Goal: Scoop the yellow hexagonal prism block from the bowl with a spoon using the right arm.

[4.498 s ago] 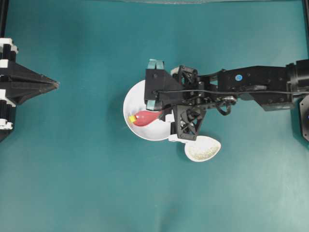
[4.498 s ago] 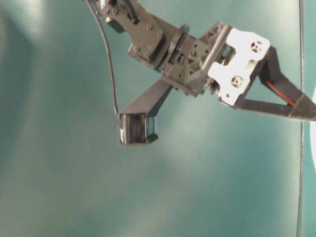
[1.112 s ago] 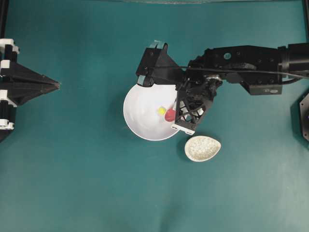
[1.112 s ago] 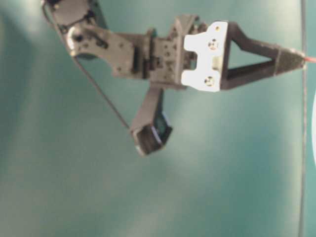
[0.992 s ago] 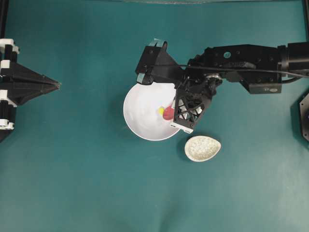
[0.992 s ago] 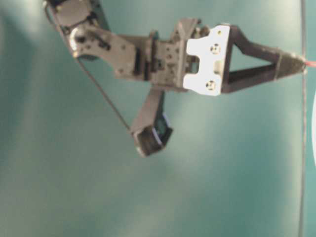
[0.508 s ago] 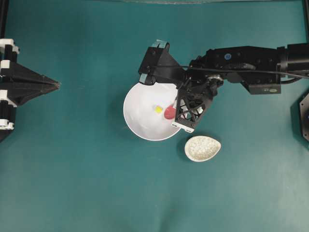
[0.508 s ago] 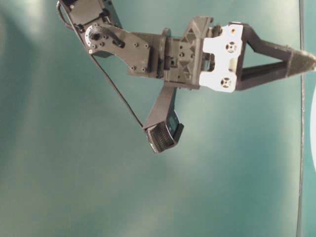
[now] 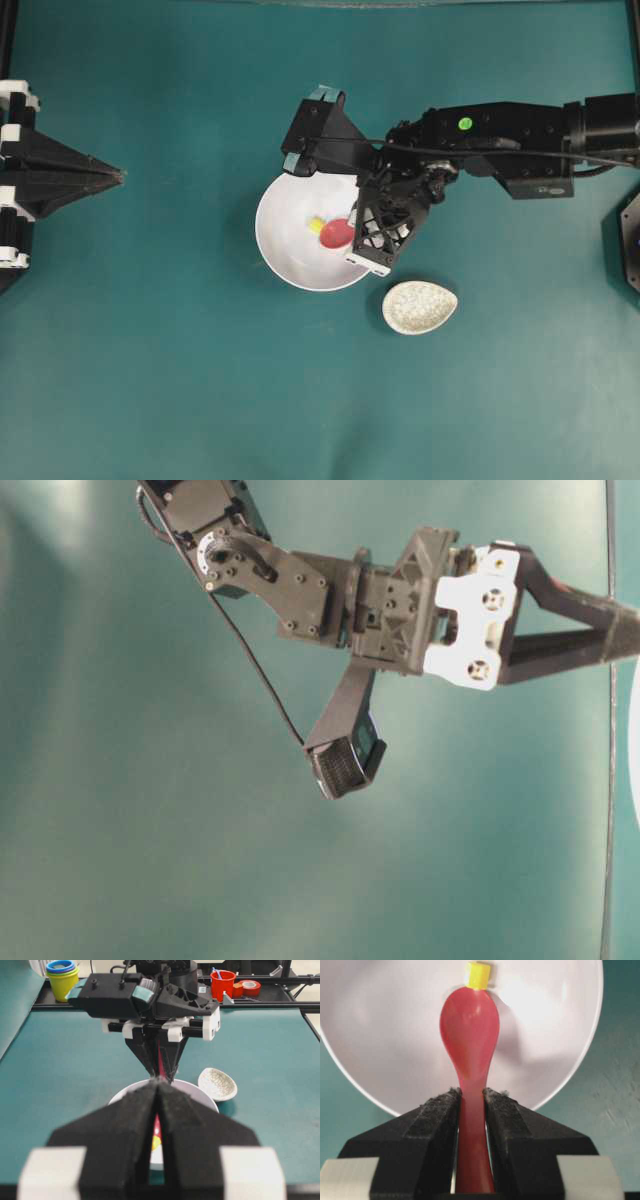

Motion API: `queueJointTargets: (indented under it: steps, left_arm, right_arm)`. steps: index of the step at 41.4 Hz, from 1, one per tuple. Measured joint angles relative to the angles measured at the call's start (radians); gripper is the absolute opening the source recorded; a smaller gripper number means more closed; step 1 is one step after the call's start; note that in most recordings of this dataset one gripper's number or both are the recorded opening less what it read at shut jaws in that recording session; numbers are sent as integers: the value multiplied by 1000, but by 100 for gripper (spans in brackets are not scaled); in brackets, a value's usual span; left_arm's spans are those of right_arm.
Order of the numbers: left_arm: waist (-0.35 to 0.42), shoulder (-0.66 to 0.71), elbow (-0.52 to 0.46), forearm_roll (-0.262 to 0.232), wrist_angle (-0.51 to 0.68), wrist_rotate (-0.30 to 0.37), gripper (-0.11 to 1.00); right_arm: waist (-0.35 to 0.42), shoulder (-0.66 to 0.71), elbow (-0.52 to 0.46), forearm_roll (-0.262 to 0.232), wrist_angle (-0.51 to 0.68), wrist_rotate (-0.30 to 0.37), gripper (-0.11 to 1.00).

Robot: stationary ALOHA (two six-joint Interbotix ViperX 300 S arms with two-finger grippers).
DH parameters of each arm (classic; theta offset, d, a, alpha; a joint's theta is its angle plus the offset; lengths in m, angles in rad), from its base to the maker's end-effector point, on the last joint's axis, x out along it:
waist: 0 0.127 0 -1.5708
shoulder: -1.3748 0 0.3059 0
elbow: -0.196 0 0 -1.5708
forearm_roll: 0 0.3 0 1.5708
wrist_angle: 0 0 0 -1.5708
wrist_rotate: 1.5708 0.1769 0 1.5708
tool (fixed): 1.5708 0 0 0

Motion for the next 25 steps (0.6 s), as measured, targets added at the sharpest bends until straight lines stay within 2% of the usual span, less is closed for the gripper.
queueJointTargets:
  steps: [25]
  left_arm:
    - [0, -3, 0, -2, -2, 0, 1]
  right_arm:
    - [2, 2, 54, 2, -121, 3, 22]
